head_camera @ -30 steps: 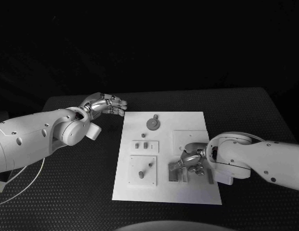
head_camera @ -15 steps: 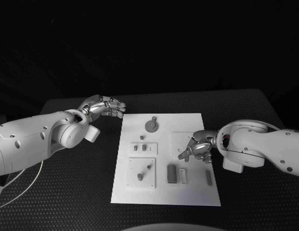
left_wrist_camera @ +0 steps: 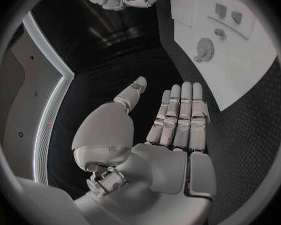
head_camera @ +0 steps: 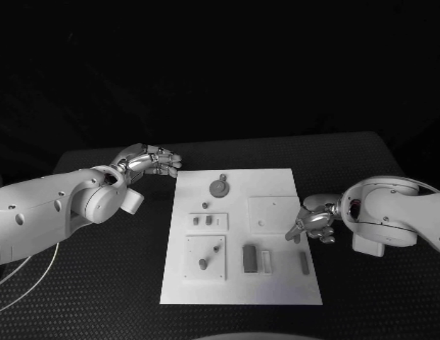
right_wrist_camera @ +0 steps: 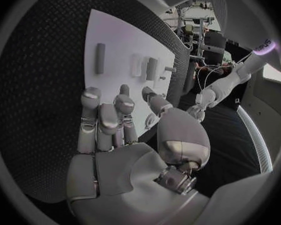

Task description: Assemble the parts on the task board

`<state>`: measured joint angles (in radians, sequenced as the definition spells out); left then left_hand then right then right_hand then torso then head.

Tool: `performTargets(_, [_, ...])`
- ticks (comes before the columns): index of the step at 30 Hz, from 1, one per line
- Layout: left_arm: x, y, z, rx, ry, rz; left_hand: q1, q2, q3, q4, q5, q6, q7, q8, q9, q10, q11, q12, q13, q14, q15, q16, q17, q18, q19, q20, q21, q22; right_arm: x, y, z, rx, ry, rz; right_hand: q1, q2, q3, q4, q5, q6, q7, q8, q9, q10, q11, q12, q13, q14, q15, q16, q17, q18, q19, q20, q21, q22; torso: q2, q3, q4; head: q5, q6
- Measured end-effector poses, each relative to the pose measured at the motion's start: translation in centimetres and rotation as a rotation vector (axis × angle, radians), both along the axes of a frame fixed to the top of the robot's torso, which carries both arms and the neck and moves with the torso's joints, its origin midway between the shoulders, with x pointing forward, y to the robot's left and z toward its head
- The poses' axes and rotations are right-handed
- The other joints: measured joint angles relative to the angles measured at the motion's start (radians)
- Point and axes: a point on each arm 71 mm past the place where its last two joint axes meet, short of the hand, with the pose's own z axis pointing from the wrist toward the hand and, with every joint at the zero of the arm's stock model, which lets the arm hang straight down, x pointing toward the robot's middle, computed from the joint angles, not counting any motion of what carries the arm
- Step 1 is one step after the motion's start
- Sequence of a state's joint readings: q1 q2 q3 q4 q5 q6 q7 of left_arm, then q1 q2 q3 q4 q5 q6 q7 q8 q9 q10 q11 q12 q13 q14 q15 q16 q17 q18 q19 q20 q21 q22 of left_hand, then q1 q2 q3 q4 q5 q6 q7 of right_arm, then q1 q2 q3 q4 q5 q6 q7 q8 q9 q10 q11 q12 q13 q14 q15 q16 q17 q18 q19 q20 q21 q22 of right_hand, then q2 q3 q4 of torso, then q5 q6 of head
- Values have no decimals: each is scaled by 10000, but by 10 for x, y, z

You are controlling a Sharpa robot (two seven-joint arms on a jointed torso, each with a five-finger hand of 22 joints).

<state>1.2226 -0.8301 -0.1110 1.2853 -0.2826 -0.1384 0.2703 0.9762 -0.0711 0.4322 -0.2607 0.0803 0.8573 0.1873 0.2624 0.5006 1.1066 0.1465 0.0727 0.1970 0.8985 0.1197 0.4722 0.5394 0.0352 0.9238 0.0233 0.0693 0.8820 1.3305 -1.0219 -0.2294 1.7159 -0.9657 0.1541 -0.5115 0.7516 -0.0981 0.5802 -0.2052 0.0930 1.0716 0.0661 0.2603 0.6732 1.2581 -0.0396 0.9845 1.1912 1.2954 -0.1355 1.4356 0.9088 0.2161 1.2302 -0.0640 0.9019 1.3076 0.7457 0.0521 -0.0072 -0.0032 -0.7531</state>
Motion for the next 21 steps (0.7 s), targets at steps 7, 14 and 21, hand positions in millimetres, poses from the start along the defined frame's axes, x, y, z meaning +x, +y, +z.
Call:
performTargets(7, [0, 0, 0, 3, 1, 6, 0, 0, 0, 0, 0, 0, 0, 40, 0, 0, 0, 0, 1, 0, 0, 0, 8, -1, 0, 0, 0, 1, -13, -8, -3, -353, 35, 138, -37, 37, -30, -88, 0, 54, -43, 41, 24, 43, -42, 30, 10, -23, -23, 0, -10, 2, 0, 1, 0, 0, -8, 1, -13, -81, 20])
performTargets(14, [0, 0, 0, 1, 4, -2, 0, 0, 0, 0, 0, 0, 0, 40, 0, -1, 0, 0, 1, 0, 0, 0, 10, 0, 0, 0, 0, 1, -18, -13, -5, -844, -38, 285, -89, 89, -31, -88, 0, 148, -99, 96, 59, 144, -70, 70, 10, -2, -70, 0, -10, 5, 2, 3, 1, 0, -12, 8, -15, -147, 37])
performTargets(21, [0, 0, 0, 2, 10, -5, 0, 0, 0, 0, 0, 0, 0, 40, 1, -2, -1, 0, 1, 0, 0, -39, 22, 0, 0, 0, 0, 2, -20, -20, -14, -1376, -63, 298, -126, 51, -31, -88, 0, 167, -81, 96, 59, 145, -69, 69, 10, -1, -71, 0, -57, 9, 17, 18, 1, 0, 0, 1, 0, -184, 40])
